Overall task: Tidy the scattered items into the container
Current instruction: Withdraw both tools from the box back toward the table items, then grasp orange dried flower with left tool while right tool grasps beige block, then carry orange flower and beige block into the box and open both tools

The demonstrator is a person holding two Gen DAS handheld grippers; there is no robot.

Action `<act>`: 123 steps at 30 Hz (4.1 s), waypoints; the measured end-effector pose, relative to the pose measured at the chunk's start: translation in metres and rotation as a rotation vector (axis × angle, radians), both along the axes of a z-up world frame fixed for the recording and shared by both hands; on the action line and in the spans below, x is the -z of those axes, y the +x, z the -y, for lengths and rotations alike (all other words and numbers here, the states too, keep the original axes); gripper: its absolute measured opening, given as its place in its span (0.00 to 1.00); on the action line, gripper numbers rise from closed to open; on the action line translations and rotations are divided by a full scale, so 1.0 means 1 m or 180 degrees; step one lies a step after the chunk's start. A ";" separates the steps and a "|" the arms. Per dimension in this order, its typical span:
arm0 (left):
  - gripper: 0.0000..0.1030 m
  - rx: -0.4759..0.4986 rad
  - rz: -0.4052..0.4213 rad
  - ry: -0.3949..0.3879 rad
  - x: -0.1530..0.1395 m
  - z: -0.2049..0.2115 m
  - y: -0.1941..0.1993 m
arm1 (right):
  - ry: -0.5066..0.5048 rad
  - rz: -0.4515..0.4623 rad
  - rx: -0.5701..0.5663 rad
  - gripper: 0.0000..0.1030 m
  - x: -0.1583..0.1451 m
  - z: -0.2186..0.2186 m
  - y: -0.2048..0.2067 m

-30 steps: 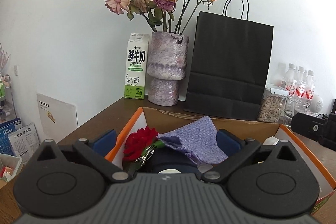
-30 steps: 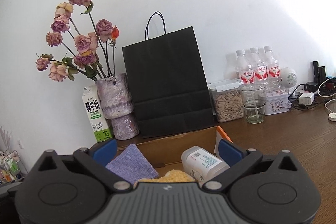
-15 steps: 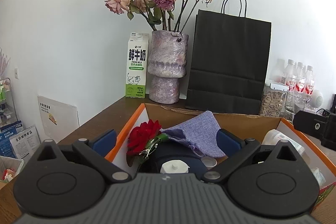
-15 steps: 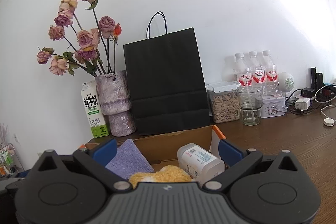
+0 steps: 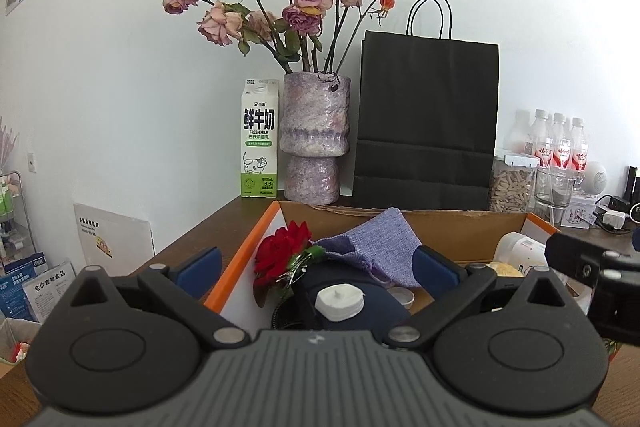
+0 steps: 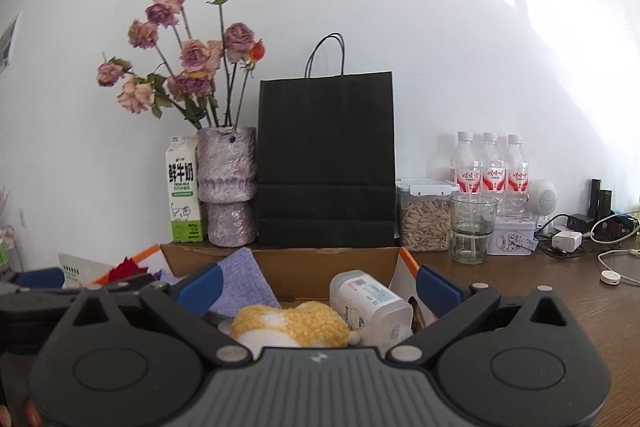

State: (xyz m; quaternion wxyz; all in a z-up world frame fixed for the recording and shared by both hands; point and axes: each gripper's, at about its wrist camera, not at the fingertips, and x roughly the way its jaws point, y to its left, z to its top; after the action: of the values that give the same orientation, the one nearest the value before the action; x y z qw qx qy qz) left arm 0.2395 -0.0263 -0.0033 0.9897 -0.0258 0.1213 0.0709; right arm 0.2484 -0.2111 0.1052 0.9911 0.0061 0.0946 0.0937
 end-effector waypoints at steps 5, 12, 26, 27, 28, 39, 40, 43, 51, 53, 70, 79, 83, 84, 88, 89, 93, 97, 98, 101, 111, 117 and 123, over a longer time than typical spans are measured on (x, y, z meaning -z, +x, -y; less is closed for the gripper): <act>1.00 -0.0007 0.0007 0.0022 0.002 -0.005 -0.012 | -0.0104 -0.0051 0.0007 1.00 0.009 0.004 -0.012; 1.00 -0.0012 -0.0022 0.0069 0.006 -0.007 -0.027 | -0.0171 -0.0179 0.0079 1.00 0.019 0.013 -0.027; 1.00 0.0106 -0.0223 0.0168 0.017 0.002 -0.047 | -0.0149 -0.0456 0.0105 1.00 0.030 0.036 -0.044; 1.00 0.0125 -0.0245 0.0154 0.017 0.002 -0.048 | -0.0127 -0.0483 0.0098 1.00 0.030 0.037 -0.044; 1.00 0.0142 -0.0258 0.0134 0.018 0.002 -0.048 | -0.0116 -0.0509 0.0100 1.00 0.031 0.039 -0.043; 1.00 0.0265 -0.0709 0.0073 0.026 0.010 -0.035 | -0.0097 -0.0859 0.0190 1.00 0.038 0.054 -0.031; 1.00 0.0275 -0.0740 0.0068 0.027 0.012 -0.034 | -0.0101 -0.0883 0.0207 1.00 0.038 0.056 -0.030; 1.00 0.0336 -0.0827 0.0072 0.029 0.019 -0.030 | -0.0082 -0.0967 0.0288 1.00 0.040 0.064 -0.026; 1.00 0.0630 -0.1079 0.0030 0.036 0.049 -0.018 | -0.0100 -0.1056 0.0408 1.00 0.043 0.074 -0.022; 1.00 0.0679 -0.1123 0.0030 0.038 0.057 -0.016 | -0.0109 -0.1069 0.0429 1.00 0.044 0.077 -0.022; 0.81 0.0749 -0.1354 0.0065 0.046 0.083 -0.005 | -0.0084 -0.1186 0.0456 1.00 0.047 0.089 -0.017; 0.39 0.0823 -0.1234 -0.0028 0.041 0.078 -0.015 | -0.0045 -0.1304 0.0397 1.00 0.051 0.090 -0.012; 0.39 0.0803 -0.1212 -0.0108 0.041 0.072 -0.018 | -0.0019 -0.1348 0.0373 1.00 0.052 0.090 -0.010; 0.39 0.0799 -0.1201 -0.0126 0.040 0.070 -0.019 | -0.0011 -0.1360 0.0360 1.00 0.052 0.090 -0.010; 0.39 0.0742 -0.1143 -0.0158 0.039 0.062 -0.024 | 0.0019 -0.1353 0.0296 1.00 0.052 0.089 -0.010; 0.39 0.0732 -0.1130 -0.0165 0.038 0.059 -0.025 | 0.0018 -0.1346 0.0276 1.00 0.052 0.088 -0.011; 0.39 0.0687 -0.1103 -0.0206 0.037 0.049 -0.027 | 0.0026 -0.1361 0.0192 1.00 0.053 0.083 -0.010; 0.39 0.0639 -0.1101 -0.0289 0.036 0.036 -0.028 | 0.0102 -0.1324 0.0094 1.00 0.052 0.071 -0.013; 0.39 0.0627 -0.1092 -0.0307 0.035 0.033 -0.029 | 0.0113 -0.1316 0.0060 1.00 0.051 0.066 -0.014; 0.39 0.0596 -0.1047 -0.0355 0.033 0.022 -0.033 | 0.0121 -0.1301 -0.0064 0.99 0.051 0.045 -0.014; 0.39 0.0479 -0.1030 -0.0503 0.032 -0.014 -0.034 | -0.0033 -0.1417 -0.0007 0.63 0.051 -0.007 0.004; 0.39 0.0531 -0.1001 -0.0441 0.031 -0.011 -0.038 | 0.0132 -0.1390 -0.0056 0.29 0.051 0.000 -0.001; 0.39 0.0514 -0.1006 -0.0410 0.033 -0.008 -0.039 | 0.0130 -0.1201 -0.0106 0.28 0.047 -0.001 -0.014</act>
State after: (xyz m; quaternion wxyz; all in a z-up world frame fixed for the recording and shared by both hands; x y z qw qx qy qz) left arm 0.2007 -0.0181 -0.0360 0.9572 -0.0679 0.2812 -0.0135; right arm 0.2340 -0.2106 0.0578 0.9537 0.0422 0.2769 0.1091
